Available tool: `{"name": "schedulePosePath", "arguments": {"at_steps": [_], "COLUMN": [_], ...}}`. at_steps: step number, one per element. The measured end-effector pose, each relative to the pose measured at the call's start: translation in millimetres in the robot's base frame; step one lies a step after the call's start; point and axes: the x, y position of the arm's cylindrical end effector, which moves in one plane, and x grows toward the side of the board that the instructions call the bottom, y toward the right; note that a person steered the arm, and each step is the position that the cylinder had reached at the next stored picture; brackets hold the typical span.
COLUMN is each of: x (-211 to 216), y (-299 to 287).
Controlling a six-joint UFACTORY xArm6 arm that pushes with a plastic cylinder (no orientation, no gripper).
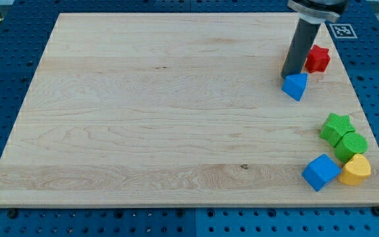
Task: Slide the blue triangle to the top side of the blue cube
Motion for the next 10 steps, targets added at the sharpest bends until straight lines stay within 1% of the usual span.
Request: {"name": "schedulePosePath", "arguments": {"at_steps": [1,3,8,10], "x": [29.5,35.8,107.8,130.2], "y": [0.0,13.8,17.4,17.4]}}
